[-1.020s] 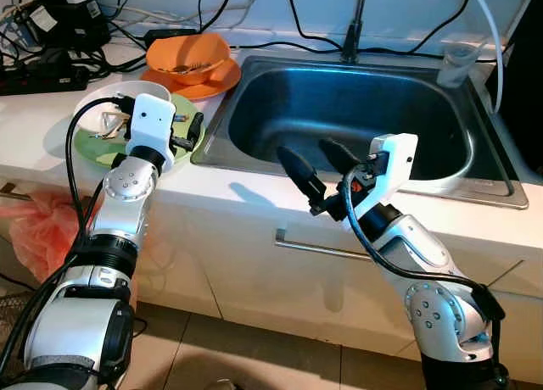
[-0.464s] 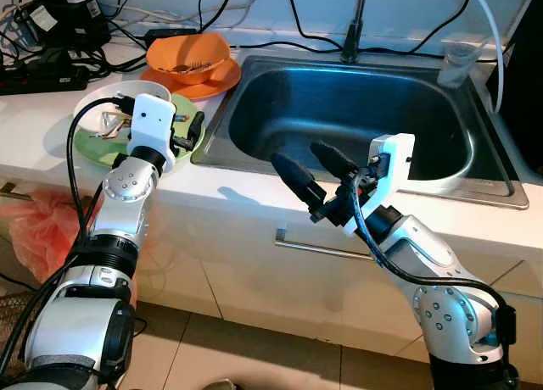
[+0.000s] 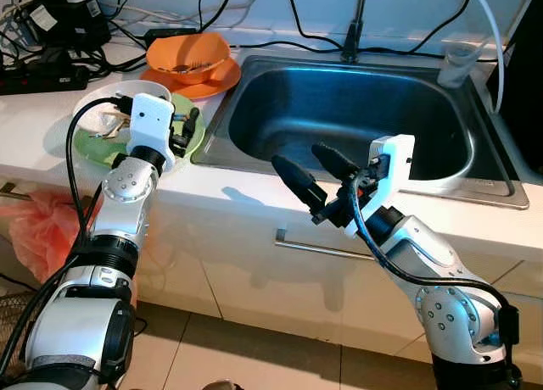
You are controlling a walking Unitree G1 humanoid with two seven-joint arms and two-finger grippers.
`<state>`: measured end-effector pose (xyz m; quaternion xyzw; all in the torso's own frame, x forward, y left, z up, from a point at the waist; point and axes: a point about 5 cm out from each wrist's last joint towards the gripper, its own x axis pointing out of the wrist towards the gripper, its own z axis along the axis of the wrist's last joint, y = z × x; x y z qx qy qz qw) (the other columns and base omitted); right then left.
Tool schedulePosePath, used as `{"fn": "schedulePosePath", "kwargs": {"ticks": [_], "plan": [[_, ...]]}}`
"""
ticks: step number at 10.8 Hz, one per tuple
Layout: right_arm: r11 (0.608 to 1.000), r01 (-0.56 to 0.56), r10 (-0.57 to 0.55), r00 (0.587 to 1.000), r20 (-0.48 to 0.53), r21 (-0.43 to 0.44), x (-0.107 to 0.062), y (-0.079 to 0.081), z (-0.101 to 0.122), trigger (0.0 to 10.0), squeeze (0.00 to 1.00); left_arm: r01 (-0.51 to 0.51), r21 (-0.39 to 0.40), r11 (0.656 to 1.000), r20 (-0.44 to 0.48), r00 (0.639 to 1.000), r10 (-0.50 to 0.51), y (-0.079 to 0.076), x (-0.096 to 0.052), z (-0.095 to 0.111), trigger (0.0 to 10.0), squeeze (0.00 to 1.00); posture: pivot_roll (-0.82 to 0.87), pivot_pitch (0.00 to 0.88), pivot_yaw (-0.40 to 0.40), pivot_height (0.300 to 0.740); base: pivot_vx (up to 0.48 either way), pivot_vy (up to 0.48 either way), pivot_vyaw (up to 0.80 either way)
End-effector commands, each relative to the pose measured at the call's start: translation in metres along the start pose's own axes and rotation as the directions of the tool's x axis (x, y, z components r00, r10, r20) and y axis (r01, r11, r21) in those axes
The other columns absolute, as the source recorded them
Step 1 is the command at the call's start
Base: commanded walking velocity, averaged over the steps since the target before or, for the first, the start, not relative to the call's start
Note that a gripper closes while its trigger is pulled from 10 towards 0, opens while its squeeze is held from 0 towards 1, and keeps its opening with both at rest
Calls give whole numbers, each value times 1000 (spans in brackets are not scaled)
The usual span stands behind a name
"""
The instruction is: Kitchen organization
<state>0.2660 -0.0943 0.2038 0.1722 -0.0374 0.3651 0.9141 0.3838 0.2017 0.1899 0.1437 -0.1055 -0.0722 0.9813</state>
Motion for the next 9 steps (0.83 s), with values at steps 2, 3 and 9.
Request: {"fn": "schedulePosePath", "kwargs": {"ticks": [2, 3, 9], "plan": [[1000, -13, 14, 1000, 12, -11, 0, 5, 1, 10000, 0, -6, 10, 1000, 22, 1000, 6, 3, 3, 6, 0, 0, 58, 50, 53, 740, 0, 0, 0], [1000, -12, 12, 1000, 13, -9, 1, 6, 0, 10000, 0, -8, 14, 1000, 35, 999, 8, 3, 3, 8, 0, 0, 58, 48, 53, 740, 0, 0, 0], [1000, 2, -2, 999, 32, -6, 3, 5, 0, 10000, 0, -92, 117, 989, 108, 991, 80, 16, 2, 20, 0, 0, 64, 46, 53, 740, 0, 0, 0]]}}
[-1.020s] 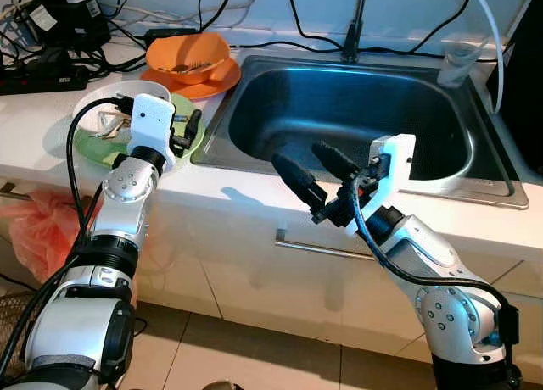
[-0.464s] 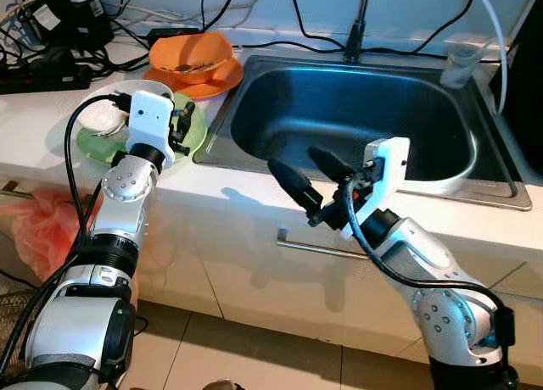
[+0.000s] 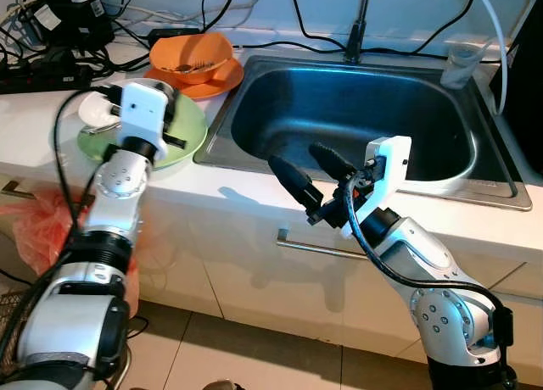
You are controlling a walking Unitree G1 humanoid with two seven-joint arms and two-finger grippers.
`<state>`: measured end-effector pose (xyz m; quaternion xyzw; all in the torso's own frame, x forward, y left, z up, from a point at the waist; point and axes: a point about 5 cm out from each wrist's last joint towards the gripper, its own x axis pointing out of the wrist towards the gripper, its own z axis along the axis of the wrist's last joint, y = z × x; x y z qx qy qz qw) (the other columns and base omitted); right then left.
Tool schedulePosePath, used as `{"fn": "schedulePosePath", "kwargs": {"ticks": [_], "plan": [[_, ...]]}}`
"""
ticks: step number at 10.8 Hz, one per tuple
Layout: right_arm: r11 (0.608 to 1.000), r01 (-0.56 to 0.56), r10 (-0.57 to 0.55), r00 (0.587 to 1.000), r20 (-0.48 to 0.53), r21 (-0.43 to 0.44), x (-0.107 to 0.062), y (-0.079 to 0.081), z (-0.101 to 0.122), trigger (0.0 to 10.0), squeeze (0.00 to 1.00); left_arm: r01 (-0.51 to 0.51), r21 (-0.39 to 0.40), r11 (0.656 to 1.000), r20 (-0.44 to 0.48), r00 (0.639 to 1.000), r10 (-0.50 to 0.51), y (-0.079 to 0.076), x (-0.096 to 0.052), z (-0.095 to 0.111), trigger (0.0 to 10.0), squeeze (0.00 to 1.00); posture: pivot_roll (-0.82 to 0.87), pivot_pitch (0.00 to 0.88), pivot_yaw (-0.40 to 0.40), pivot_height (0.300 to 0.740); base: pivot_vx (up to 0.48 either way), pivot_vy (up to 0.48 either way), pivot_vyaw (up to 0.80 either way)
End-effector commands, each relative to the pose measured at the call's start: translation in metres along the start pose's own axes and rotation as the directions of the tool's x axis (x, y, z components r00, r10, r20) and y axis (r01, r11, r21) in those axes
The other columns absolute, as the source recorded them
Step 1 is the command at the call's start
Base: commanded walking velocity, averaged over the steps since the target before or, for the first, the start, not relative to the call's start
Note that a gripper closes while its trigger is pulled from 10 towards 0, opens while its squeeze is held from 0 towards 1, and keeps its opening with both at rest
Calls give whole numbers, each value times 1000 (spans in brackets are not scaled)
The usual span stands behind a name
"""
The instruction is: Kitchen organization
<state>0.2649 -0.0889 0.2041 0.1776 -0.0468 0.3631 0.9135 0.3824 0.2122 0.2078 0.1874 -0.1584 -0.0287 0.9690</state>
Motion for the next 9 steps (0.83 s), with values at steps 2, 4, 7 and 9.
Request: {"fn": "schedulePosePath", "kwargs": {"ticks": [2, 4, 7, 9], "plan": [[1000, 5, -5, 1000, 16, -8, 1, 0, 1, 10000, 0, -47, 85, 995, 69, 997, 42, 10, 3, 13, 0, 0, 66, 44, 51, 740, 0, 0, 0], [1000, 5, -5, 1000, 19, -10, 2, 0, 1, 10000, 0, -80, 120, 990, 139, 988, 63, 12, 6, 26, 0, 0, 68, 42, 50, 740, 0, 0, 0], [1000, 6, -6, 1000, 20, -14, 3, 0, 1, 10000, 0, -112, 146, 983, 236, 969, 75, 9, 11, 45, 0, 0, 67, 39, 50, 740, 0, 0, 0], [1000, 5, -4, 1000, 21, -17, 3, 0, 0, 10000, 0, -110, 179, 978, 286, 957, 55, 7, 10, 53, 0, 0, 67, 33, 54, 740, 0, 0, 0]]}}
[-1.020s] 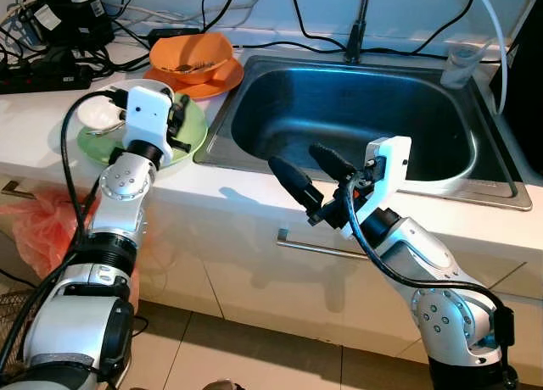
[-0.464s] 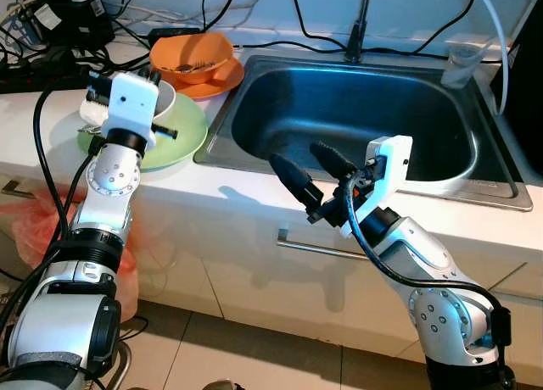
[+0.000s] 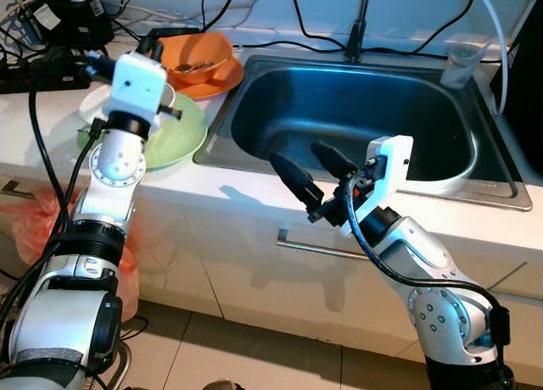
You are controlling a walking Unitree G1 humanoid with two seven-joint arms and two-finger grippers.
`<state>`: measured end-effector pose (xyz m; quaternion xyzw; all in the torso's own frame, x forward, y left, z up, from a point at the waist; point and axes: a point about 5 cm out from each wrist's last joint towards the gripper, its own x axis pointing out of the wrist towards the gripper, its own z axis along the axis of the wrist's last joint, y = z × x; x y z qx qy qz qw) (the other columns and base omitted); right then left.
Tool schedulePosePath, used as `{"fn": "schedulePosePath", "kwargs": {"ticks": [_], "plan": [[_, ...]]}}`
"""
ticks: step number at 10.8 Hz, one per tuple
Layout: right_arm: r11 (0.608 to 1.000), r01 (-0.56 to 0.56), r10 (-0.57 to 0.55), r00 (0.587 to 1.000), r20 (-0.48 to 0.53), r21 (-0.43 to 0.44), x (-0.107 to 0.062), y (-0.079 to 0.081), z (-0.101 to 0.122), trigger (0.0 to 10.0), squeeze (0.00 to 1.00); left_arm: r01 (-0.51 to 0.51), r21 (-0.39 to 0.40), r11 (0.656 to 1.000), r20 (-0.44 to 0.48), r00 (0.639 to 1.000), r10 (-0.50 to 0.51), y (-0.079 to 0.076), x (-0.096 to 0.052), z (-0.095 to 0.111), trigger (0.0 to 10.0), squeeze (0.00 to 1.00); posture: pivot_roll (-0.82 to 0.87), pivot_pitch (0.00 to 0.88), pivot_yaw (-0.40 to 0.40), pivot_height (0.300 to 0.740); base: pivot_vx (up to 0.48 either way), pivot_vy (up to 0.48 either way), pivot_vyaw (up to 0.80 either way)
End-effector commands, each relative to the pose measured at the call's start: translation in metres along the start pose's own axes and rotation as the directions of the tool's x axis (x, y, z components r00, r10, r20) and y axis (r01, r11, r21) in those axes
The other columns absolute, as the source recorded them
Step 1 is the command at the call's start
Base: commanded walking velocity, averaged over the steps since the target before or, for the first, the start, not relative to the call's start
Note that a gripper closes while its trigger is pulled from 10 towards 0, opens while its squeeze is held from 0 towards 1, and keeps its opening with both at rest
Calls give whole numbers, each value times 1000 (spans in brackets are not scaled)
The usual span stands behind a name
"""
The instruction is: Kitchen organization
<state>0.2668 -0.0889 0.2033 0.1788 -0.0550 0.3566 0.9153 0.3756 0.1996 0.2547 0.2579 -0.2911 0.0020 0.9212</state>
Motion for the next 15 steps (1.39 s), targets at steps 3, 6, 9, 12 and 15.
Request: {"fn": "schedulePosePath", "kwargs": {"ticks": [3, 6, 9, 12, 15], "plan": [[1000, -9, 9, 1000, 5, -20, 3, 1, 0, 10000, 0, -12, -20, 1000, 74, 997, 14, -3, -4, 14, 0, 0, 75, 26, 53, 740, 0, 0, 0], [999, -21, 21, 1000, 6, -29, 6, 2, 0, 10000, 0, -14, -43, 999, 75, 997, 17, -10, -4, 18, 0, 0, 73, 18, 52, 740, 0, 0, 0], [998, 3, -3, 1000, 1, -69, 4, -2, -1, 10000, 0, 21, -115, 993, 133, 991, -6, -28, 7, 36, 0, 0, 64, 17, 60, 740, 0, 0, 0], [987, 43, -47, 999, -23, -156, 3, -7, -5, 10000, 0, 34, -201, 979, 128, 992, -8, -32, 13, 43, 0, 0, 65, 25, 63, 740, 0, 0, 0], [915, 111, -141, 989, -51, -388, 1, -25, -8, 10000, 1000, 48, -381, 923, 63, 998, -26, -37, 17, 41, 0, 0, 70, 36, 67, 740, 0, 0, 0]]}}
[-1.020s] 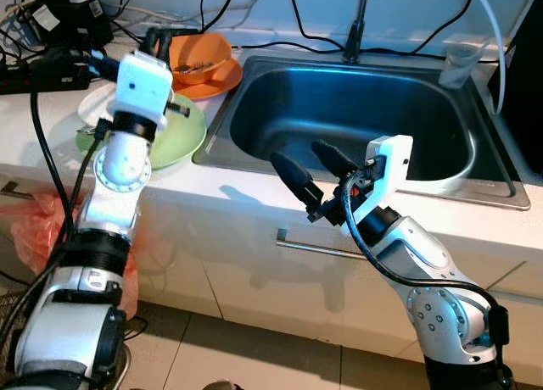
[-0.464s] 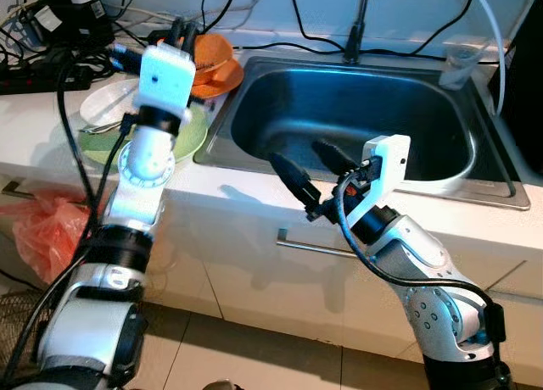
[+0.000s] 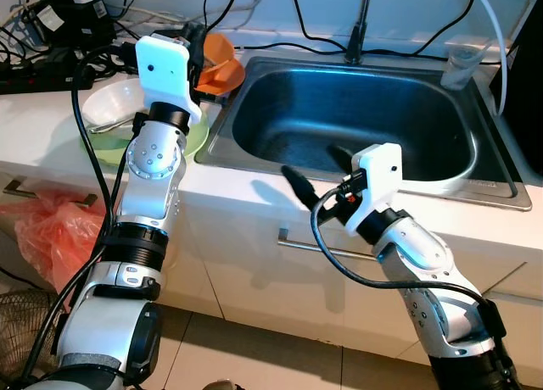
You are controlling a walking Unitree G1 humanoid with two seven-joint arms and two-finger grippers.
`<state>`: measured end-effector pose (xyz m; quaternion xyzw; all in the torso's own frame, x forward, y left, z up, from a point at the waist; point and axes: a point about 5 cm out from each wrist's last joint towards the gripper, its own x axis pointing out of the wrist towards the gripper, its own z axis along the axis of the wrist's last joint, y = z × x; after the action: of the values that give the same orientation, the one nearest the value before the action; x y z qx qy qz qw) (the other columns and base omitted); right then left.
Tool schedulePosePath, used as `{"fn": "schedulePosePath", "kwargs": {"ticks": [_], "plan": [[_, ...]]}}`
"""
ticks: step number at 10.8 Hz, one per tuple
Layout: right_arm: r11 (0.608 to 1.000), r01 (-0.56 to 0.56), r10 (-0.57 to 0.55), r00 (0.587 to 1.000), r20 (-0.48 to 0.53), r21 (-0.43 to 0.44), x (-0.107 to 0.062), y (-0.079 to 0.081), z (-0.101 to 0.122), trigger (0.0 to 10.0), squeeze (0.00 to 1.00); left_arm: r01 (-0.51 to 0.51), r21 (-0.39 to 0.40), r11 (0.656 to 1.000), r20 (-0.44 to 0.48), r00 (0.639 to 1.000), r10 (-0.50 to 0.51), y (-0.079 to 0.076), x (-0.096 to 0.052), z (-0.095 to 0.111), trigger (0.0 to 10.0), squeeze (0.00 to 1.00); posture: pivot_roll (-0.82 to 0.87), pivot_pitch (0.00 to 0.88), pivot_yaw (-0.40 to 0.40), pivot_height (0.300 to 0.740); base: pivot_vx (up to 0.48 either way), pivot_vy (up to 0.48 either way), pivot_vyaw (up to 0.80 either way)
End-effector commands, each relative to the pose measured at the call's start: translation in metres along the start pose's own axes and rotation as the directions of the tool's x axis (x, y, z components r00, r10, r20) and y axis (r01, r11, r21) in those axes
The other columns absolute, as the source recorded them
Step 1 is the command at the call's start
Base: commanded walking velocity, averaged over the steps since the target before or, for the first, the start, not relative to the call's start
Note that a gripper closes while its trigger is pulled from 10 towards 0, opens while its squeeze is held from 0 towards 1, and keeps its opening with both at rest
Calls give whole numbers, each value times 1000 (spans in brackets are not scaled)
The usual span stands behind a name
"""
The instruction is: Kitchen organization
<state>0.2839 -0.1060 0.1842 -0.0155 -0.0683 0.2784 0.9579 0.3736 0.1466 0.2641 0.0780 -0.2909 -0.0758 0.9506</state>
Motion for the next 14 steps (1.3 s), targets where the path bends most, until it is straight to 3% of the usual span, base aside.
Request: {"fn": "schedulePosePath", "kwargs": {"ticks": [1, 3, 5, 6, 7, 9, 10, 12, 14], "plan": [[998, 19, -18, 1000, 23, -57, 3, -2, 5, 10000, 1000, 6, -22, 1000, 17, 1000, -5, 0, 4, 7, 0, 0, 71, 40, 68, 740, 0, 0, 0], [985, 46, -41, 999, 31, -166, 3, -5, 3, 10000, 1000, 35, -85, 996, -11, 999, -36, -6, 3, 6, 0, 0, 74, 46, 73, 740, 0, 0, 0], [973, 65, -59, 998, 32, -221, 5, -7, 0, 10000, 1000, 90, -139, 986, -33, 995, -95, -17, 2, 6, 0, 0, 75, 50, 76, 740, 0, 0, 0], [966, 77, -71, 997, 35, -246, 7, -10, -1, 10000, 827, 116, -183, 976, -46, 991, -126, -24, 1, 6, 0, 0, 75, 53, 78, 740, 0, 0, 0], [954, 105, -95, 994, 49, -282, 9, -17, -1, 10000, 27, 135, -233, 963, -66, 986, -154, -32, 1, 3, 0, 0, 75, 53, 80, 740, 0, 0, 0], [936, 150, -133, 988, 76, -317, 15, -27, 0, 10000, 0, 128, -363, 923, -117, 976, -182, -42, -1, -2, 0, 0, 81, 56, 80, 740, 0, 0, 0], [933, 153, -133, 988, 83, -326, 16, -27, 0, 10000, 0, 130, -381, 915, -124, 974, -190, -45, -2, -2, 0, 0, 84, 56, 82, 740, 0, 0, 0], [934, 135, -111, 990, 91, -330, 23, -21, -5, 10000, 0, 114, -470, 875, -159, 965, -211, -56, -5, -4, 0, 0, 87, 55, 90, 740, 0, 0, 0], [945, 116, -90, 991, 100, -305, 31, -14, -9, 10000, 0, 128, -499, 857, -164, 957, -238, -64, -5, -3, 0, 0, 83, 49, 99, 740, 0, 0, 0]]}}
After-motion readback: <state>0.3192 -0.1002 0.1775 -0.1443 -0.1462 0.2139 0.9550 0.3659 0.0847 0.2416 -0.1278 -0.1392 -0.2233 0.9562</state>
